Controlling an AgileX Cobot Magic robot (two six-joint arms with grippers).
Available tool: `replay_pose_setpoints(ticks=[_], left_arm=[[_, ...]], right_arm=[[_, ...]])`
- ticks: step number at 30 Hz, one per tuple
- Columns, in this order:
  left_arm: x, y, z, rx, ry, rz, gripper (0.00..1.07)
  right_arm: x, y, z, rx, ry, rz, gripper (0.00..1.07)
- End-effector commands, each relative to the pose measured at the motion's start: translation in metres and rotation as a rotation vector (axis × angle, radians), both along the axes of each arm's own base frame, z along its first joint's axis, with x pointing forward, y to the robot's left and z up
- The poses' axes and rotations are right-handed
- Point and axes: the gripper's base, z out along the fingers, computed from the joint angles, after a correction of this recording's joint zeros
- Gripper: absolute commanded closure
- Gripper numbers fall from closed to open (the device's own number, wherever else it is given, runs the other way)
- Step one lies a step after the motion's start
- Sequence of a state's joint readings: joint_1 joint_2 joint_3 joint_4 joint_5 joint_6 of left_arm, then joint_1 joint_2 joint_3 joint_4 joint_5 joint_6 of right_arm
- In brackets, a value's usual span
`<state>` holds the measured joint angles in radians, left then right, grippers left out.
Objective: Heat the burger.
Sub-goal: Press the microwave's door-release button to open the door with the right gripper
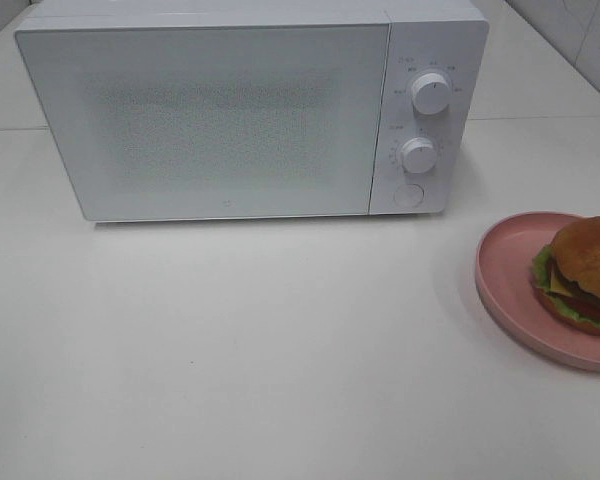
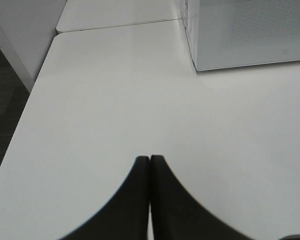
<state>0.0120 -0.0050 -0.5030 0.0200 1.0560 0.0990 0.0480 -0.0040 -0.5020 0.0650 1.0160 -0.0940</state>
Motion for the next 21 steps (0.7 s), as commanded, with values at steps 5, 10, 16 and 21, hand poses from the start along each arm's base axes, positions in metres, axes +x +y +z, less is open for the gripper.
replay_pose_setpoints(ticks=[5, 10, 16, 21], left_arm=[[-0.0022, -0.0002, -0.0003, -0.008, -0.032, 0.002, 1.06], [-0.0022, -0.0002, -0.0003, -0.008, -0.032, 0.002, 1.06], [-0.0022, -0.0002, -0.0003, -0.008, -0.032, 0.002, 1.06], [-0.0022, -0.0002, -0.0003, -0.008, -0.032, 0.002, 1.06]], right_arm=[[-0.0034, -0.0004, 0.0008, -0.005, -0.041, -0.007, 0.43], [-0.0034, -0.0004, 0.0008, -0.005, -0.041, -0.007, 0.43], [-0.0034, -0.0004, 0.0008, -0.005, -0.041, -0.007, 0.43], [-0.0034, -0.0004, 0.0008, -0.005, -0.041, -0.007, 0.43]])
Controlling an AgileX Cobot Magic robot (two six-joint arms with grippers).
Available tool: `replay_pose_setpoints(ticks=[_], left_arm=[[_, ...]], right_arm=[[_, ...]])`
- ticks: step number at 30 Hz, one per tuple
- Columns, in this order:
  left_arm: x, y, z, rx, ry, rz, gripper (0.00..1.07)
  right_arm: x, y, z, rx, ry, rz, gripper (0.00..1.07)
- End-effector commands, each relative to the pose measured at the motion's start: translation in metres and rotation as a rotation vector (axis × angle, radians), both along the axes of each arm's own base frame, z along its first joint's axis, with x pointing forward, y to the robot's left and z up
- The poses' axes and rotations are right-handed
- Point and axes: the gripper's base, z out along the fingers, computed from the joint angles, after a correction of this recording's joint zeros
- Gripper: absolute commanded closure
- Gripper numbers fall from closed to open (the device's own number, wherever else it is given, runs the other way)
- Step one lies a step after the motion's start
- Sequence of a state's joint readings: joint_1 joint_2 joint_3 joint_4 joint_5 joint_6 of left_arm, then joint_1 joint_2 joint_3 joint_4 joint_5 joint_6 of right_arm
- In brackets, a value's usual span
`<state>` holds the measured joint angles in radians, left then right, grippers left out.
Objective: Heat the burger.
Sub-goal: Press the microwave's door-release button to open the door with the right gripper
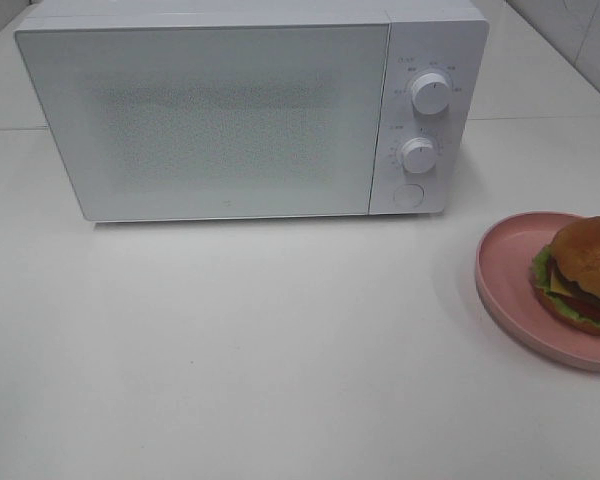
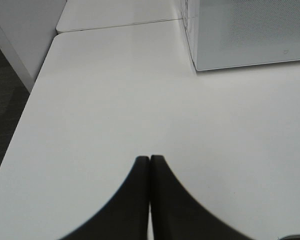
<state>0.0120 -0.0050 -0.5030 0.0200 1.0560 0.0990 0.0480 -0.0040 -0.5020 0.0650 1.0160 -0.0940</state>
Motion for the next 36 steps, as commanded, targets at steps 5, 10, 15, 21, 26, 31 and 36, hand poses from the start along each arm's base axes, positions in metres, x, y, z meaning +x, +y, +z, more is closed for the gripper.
replay_pose_setpoints(ticks=[5, 10, 15, 21, 26, 31, 36], left_arm=[[-0.0022, -0.0002, -0.0003, -0.008, -0.032, 0.002, 1.06], [-0.0022, -0.0002, -0.0003, -0.008, -0.032, 0.002, 1.06], [-0.0022, -0.0002, -0.0003, -0.008, -0.032, 0.002, 1.06], [-0.0022, -0.0002, -0.0003, -0.008, -0.032, 0.002, 1.06], [-0.0022, -0.0002, -0.0003, -0.008, -0.032, 0.002, 1.06], [-0.0022, -0.0002, -0.0003, -0.008, -0.032, 0.002, 1.06], [-0.0022, -0.0002, -0.0003, -0.008, -0.032, 0.002, 1.06]], right_arm=[[-0.0034, -0.0004, 0.0008, -0.005, -0.041, -0.007, 0.43], [-0.0034, -0.0004, 0.0008, -0.005, -0.041, -0.007, 0.43], [-0.0034, -0.0004, 0.0008, -0.005, -0.041, -0.007, 0.43], [-0.0034, -0.0004, 0.0008, -0.005, -0.041, -0.007, 0.43], [-0.0034, -0.0004, 0.0008, -0.005, -0.041, -0.007, 0.43], [-0.0034, -0.0004, 0.0008, -0.005, -0.041, -0.007, 0.43], [-0.0034, -0.0004, 0.0008, -0.005, -0.041, -0.007, 0.43]])
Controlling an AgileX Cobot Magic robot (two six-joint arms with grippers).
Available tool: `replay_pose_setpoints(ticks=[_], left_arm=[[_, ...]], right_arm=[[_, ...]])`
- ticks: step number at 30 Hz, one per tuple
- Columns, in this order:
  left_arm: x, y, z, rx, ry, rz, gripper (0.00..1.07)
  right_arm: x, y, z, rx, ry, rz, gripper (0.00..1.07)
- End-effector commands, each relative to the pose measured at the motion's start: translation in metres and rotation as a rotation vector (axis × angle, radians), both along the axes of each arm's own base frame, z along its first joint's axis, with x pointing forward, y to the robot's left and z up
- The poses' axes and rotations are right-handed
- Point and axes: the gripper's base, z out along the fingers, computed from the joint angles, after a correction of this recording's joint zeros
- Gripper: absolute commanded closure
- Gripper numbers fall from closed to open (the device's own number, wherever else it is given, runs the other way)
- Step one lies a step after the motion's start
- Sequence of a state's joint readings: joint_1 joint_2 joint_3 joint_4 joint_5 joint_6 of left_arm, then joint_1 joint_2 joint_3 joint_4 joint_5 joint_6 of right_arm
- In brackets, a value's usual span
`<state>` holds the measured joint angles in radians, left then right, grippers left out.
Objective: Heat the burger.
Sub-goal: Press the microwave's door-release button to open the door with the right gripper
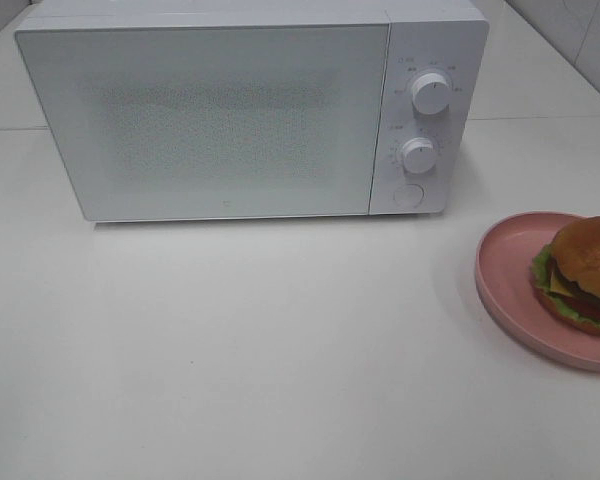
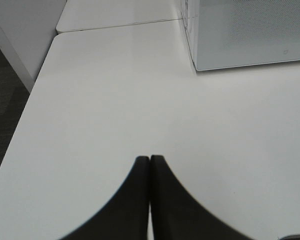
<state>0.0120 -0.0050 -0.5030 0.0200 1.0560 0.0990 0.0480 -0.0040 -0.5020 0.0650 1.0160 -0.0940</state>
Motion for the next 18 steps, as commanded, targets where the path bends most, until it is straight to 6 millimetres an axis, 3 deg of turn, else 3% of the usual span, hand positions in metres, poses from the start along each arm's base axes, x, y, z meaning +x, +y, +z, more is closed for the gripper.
replay_pose_setpoints(ticks=[1, 18], left_arm=[[-0.0022, -0.0002, -0.0003, -0.008, -0.032, 0.002, 1.06], [-0.0022, -0.0002, -0.0003, -0.008, -0.032, 0.002, 1.06]], right_arm=[[-0.0034, -0.0004, 0.0008, -0.005, -0.041, -0.007, 0.43], [-0.0034, -0.0004, 0.0008, -0.004, -0.041, -0.006, 0.43]])
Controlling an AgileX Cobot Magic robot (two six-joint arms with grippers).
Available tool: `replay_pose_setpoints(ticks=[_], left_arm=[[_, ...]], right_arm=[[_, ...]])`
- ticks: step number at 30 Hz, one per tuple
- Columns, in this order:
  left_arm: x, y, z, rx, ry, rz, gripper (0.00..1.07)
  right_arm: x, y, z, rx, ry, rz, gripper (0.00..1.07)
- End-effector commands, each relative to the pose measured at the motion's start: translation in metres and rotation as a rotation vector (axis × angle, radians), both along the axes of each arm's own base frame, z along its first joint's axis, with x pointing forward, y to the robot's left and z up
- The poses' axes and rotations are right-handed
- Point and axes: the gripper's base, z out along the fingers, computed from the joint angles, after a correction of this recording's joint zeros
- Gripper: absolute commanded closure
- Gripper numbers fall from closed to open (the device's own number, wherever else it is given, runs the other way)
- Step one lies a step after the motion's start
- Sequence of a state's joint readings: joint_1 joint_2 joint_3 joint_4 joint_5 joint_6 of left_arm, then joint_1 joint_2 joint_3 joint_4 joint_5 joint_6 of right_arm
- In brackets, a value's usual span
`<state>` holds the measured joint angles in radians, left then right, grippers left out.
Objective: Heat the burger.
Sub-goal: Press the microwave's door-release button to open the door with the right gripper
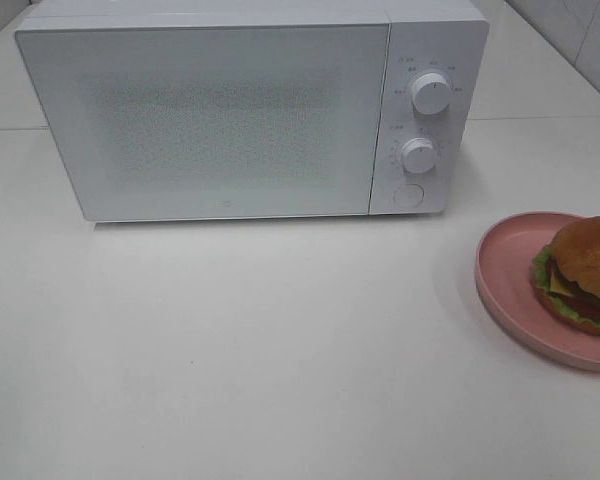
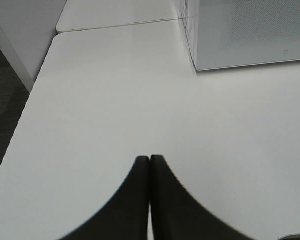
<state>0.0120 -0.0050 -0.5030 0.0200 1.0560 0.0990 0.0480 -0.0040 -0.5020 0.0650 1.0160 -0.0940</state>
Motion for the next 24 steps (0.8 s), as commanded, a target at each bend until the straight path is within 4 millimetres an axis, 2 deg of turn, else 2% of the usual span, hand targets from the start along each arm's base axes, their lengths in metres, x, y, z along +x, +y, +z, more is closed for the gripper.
replay_pose_setpoints(ticks=[1, 4, 7, 8, 9, 10, 11, 13, 14, 15, 16, 17, 20, 21, 22, 24], left_arm=[[-0.002, 0.0, 0.0, -0.008, -0.032, 0.002, 1.06], [-0.002, 0.0, 0.0, -0.008, -0.032, 0.002, 1.06], [-0.002, 0.0, 0.0, -0.008, -0.032, 0.002, 1.06], [-0.002, 0.0, 0.0, -0.008, -0.032, 0.002, 1.06], [-0.002, 0.0, 0.0, -0.008, -0.032, 0.002, 1.06], [-0.002, 0.0, 0.0, -0.008, -0.032, 0.002, 1.06], [-0.002, 0.0, 0.0, -0.008, -0.032, 0.002, 1.06], [-0.002, 0.0, 0.0, -0.008, -0.032, 0.002, 1.06], [-0.002, 0.0, 0.0, -0.008, -0.032, 0.002, 1.06], [-0.002, 0.0, 0.0, -0.008, -0.032, 0.002, 1.06], [-0.002, 0.0, 0.0, -0.008, -0.032, 0.002, 1.06], [-0.002, 0.0, 0.0, -0.008, -0.032, 0.002, 1.06], [-0.002, 0.0, 0.0, -0.008, -0.032, 0.002, 1.06], [-0.002, 0.0, 0.0, -0.008, -0.032, 0.002, 1.06], [-0.002, 0.0, 0.0, -0.008, -0.032, 0.002, 1.06], [-0.002, 0.0, 0.0, -0.008, -0.032, 0.002, 1.06]], right_arm=[[-0.003, -0.001, 0.003, -0.006, -0.049, -0.008, 0.43], [0.007, 0.0, 0.014, -0.004, -0.052, -0.01, 0.43], [0.013, 0.0, 0.017, -0.004, -0.045, -0.011, 0.43], [0.024, 0.0, 0.021, -0.005, -0.033, -0.013, 0.43], [0.024, 0.0, 0.021, -0.005, -0.033, -0.013, 0.43], [0.037, 0.001, 0.023, -0.003, -0.018, -0.015, 0.43], [0.037, 0.001, 0.023, -0.003, -0.018, -0.015, 0.43], [0.066, 0.002, 0.027, 0.0, -0.004, -0.021, 0.43], [0.066, 0.002, 0.027, 0.0, -0.004, -0.021, 0.43], [0.079, 0.002, 0.029, 0.002, -0.018, -0.026, 0.43], [0.079, 0.002, 0.029, 0.002, -0.018, -0.026, 0.43], [0.091, 0.002, 0.031, 0.004, -0.033, -0.03, 0.43], [0.097, 0.002, 0.031, 0.004, -0.035, -0.031, 0.43], [0.109, 0.002, 0.032, 0.007, -0.056, -0.035, 0.43], [0.109, 0.002, 0.032, 0.007, -0.056, -0.035, 0.43], [0.131, 0.003, 0.029, 0.008, -0.065, -0.042, 0.43]])
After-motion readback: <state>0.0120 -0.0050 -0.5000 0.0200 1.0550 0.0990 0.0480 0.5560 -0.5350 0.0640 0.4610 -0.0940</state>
